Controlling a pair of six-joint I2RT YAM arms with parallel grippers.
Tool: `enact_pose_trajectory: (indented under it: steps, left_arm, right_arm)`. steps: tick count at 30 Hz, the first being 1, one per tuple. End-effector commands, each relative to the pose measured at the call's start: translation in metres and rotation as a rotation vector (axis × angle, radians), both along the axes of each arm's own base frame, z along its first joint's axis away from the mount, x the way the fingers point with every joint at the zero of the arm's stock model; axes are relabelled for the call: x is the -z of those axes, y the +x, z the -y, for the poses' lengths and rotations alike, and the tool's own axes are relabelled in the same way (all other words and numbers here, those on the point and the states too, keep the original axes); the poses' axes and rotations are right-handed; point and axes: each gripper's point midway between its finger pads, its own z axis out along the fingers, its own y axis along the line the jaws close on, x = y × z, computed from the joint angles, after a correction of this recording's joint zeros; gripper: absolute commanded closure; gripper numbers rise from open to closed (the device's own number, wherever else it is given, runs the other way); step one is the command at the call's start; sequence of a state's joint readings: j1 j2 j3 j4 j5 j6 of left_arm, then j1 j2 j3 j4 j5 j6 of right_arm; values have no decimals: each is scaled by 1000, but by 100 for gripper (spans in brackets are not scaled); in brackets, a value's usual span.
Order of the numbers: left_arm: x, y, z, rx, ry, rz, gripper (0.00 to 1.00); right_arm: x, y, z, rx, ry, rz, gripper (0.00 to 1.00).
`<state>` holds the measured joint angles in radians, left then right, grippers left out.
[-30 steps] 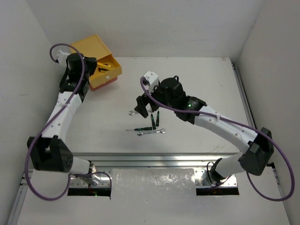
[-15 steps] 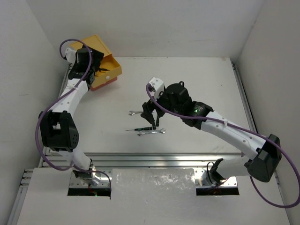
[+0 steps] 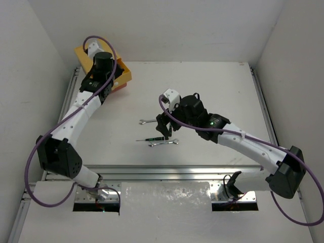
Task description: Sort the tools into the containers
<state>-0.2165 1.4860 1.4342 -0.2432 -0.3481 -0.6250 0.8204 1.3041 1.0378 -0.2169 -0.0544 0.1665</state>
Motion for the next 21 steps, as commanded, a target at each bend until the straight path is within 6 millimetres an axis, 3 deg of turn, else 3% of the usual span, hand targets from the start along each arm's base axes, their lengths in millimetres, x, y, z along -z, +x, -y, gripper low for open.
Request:
enact_pose_trajectory:
  steps: [1, 4, 7, 11, 21]
  left_arm:
    - [75, -5, -14, -44, 102, -267, 100]
    - [101, 3, -20, -81, 146, -343, 100]
    - [106, 17, -26, -111, 195, -347, 100]
    - [99, 31, -36, -161, 239, -316, 100]
    - [105, 64, -55, -233, 323, -297, 100]
  right_arm:
    - [-26, 11, 7, 90, 59, 39, 1]
    - [-26, 10, 6, 88, 69, 29, 1]
    - [-20, 6, 3, 68, 75, 12, 1]
    - [-16, 6, 3, 60, 64, 10, 1]
    - [-3, 9, -3, 37, 36, 0, 1]
